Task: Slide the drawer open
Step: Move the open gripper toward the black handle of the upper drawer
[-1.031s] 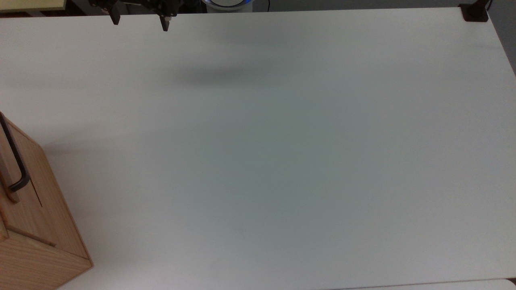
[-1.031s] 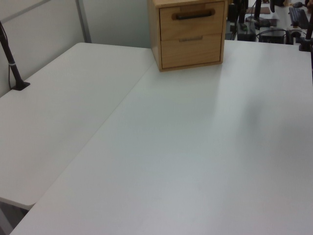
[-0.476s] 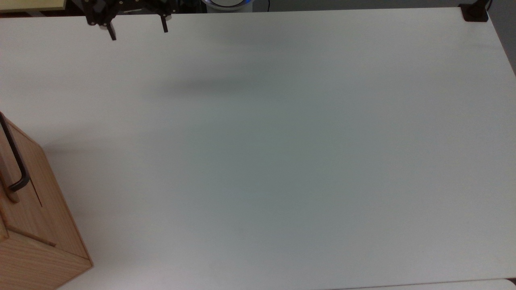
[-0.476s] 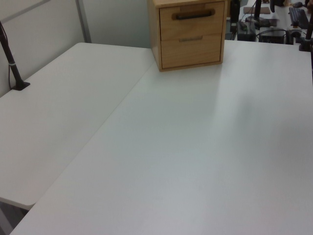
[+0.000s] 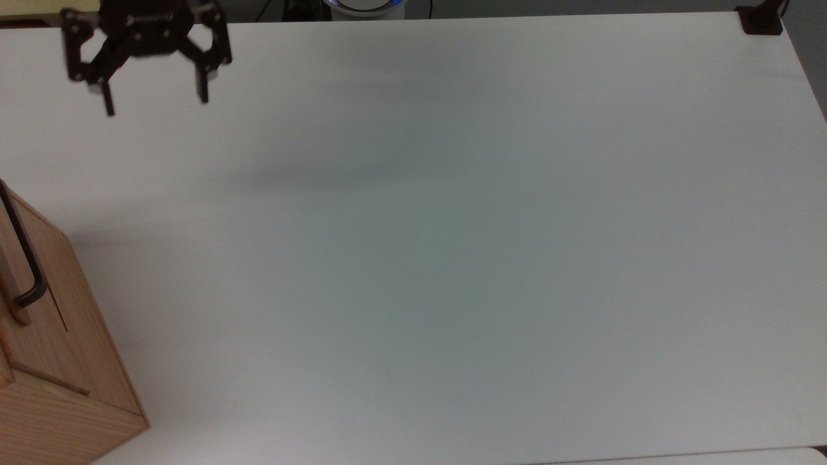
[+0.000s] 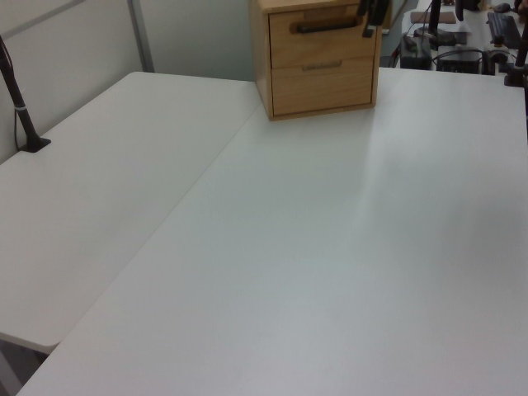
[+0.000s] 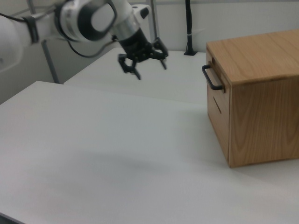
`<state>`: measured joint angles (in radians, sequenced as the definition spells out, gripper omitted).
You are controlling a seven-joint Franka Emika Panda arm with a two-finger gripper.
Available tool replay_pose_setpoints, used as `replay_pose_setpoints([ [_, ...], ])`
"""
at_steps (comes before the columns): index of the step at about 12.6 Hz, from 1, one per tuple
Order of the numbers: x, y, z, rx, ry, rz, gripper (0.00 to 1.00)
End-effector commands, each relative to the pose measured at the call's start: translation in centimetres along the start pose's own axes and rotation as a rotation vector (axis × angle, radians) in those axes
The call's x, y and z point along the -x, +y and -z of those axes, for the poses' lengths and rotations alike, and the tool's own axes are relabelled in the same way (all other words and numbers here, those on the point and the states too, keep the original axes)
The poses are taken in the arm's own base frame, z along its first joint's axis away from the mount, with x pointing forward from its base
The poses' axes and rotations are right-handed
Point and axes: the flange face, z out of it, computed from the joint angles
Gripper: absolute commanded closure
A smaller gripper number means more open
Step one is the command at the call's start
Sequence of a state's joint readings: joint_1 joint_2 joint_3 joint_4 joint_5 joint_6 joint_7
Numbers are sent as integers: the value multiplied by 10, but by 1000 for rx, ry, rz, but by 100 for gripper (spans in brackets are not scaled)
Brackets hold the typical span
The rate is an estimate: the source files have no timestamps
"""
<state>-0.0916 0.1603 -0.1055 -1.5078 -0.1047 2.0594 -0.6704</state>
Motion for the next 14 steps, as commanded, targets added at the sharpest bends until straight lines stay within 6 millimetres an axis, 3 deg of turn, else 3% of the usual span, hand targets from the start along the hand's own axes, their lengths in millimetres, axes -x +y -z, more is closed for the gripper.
replay_pose_setpoints([
  [1, -14, 29, -60, 193, 68, 75, 0],
  [2, -11, 39, -77, 243, 73, 90, 0],
  [5, -6, 64, -103, 336, 102, 92, 0],
  [9, -2, 77, -110, 384, 117, 98, 10],
  [14, 7, 84, -121, 438, 64, 209, 60],
])
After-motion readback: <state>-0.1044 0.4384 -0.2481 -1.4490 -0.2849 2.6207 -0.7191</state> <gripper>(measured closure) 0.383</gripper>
